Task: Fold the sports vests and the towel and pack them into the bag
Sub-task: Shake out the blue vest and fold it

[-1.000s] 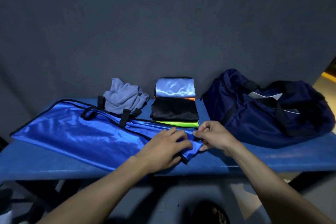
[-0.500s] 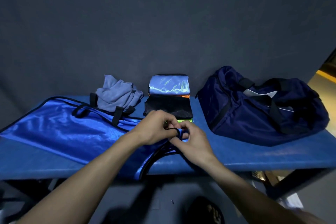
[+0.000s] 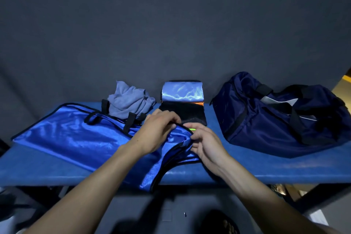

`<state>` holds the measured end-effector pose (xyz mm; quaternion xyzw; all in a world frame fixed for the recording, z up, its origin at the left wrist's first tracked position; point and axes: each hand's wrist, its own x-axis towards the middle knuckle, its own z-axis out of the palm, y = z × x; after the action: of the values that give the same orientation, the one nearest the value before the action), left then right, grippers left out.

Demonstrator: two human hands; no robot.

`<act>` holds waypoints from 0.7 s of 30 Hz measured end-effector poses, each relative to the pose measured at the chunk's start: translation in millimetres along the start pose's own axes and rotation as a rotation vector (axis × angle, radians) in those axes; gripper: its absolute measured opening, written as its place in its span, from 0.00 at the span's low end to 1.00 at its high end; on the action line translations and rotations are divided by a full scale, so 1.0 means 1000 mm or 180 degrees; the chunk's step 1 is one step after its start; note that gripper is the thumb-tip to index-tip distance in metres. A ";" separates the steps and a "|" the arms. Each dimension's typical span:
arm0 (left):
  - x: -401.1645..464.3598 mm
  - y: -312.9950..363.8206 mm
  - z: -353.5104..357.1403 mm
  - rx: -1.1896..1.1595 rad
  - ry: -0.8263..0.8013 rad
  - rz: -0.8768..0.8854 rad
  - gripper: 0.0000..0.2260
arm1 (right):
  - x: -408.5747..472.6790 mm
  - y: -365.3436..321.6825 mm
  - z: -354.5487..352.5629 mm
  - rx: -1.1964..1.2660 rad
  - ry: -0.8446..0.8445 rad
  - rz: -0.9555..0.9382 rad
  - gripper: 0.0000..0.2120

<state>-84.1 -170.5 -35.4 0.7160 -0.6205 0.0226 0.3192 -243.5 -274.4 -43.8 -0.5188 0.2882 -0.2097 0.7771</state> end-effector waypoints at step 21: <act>-0.033 0.007 -0.042 -0.0645 0.0067 -0.0138 0.04 | 0.013 0.000 -0.005 0.0117 0.0286 -0.0065 0.17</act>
<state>-82.5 -121.4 -13.0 0.6930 -0.6005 -0.0397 0.3968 -237.0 -286.6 -48.4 -0.4975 0.3136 -0.2459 0.7705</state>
